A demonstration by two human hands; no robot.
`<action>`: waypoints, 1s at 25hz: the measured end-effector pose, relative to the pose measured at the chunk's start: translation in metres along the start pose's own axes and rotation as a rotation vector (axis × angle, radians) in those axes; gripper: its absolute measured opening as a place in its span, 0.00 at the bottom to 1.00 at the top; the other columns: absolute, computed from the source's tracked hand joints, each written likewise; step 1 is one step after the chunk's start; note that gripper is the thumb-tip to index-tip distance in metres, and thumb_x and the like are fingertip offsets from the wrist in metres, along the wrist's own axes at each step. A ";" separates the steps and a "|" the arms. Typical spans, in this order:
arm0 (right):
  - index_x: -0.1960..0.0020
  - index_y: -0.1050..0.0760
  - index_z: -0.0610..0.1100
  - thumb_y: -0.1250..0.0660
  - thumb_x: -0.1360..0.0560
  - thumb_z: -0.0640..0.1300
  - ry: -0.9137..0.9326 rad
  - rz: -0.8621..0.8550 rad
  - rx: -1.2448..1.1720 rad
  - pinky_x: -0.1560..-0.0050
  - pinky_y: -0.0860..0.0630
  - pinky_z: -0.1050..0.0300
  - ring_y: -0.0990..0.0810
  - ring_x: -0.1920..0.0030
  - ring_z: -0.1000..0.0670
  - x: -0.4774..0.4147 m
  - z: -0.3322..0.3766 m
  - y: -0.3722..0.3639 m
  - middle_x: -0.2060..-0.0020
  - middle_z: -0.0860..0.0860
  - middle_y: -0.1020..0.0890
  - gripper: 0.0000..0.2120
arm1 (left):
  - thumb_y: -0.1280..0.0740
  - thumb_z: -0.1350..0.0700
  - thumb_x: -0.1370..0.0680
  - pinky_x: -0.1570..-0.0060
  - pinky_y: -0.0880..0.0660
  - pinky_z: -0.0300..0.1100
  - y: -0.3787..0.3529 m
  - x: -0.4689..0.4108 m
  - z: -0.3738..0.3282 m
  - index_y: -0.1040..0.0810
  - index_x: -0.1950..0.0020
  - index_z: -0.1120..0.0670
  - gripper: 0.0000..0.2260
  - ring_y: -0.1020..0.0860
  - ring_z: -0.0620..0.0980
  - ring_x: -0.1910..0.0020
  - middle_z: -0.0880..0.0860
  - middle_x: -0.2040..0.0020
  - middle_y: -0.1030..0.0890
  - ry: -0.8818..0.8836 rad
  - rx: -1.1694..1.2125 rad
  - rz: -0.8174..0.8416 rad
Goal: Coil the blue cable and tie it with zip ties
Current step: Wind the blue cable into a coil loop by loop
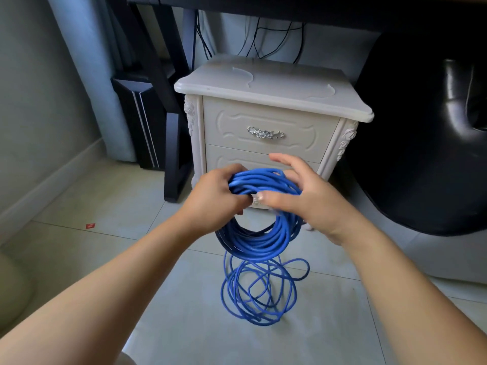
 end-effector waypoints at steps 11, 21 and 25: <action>0.33 0.34 0.55 0.25 0.43 0.59 -0.171 0.060 -0.274 0.50 0.20 0.35 0.16 0.48 0.43 -0.003 -0.026 -0.013 0.46 0.48 0.17 0.41 | 0.36 0.68 0.29 0.62 0.24 0.52 0.017 -0.003 0.011 0.25 0.58 0.58 0.06 0.26 0.53 0.75 0.53 0.73 0.26 0.221 0.539 -0.345; 0.49 0.23 0.50 0.33 0.38 0.31 0.000 -0.470 -0.317 0.58 0.24 0.49 0.25 0.66 0.50 -0.010 -0.029 0.013 0.67 0.54 0.23 0.22 | 0.27 0.58 0.29 0.48 0.21 0.46 -0.007 0.007 0.004 0.24 0.39 0.56 0.19 0.17 0.52 0.48 0.58 0.48 0.16 0.292 0.551 0.202; 0.46 0.26 0.56 0.30 0.37 0.31 0.124 -0.408 0.197 0.53 0.25 0.65 0.21 0.58 0.59 -0.004 -0.010 0.007 0.57 0.59 0.19 0.27 | 0.23 0.58 0.36 0.45 0.24 0.36 0.008 0.001 -0.002 0.30 0.31 0.41 0.36 0.21 0.41 0.42 0.45 0.39 0.20 0.059 0.434 0.225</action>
Point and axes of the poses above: each hand's wrist, its own x-axis away from the middle knuckle, its own y-axis out of the back of the hand, z = x × y, the point moved 5 cm from there along -x, towards the middle knuckle
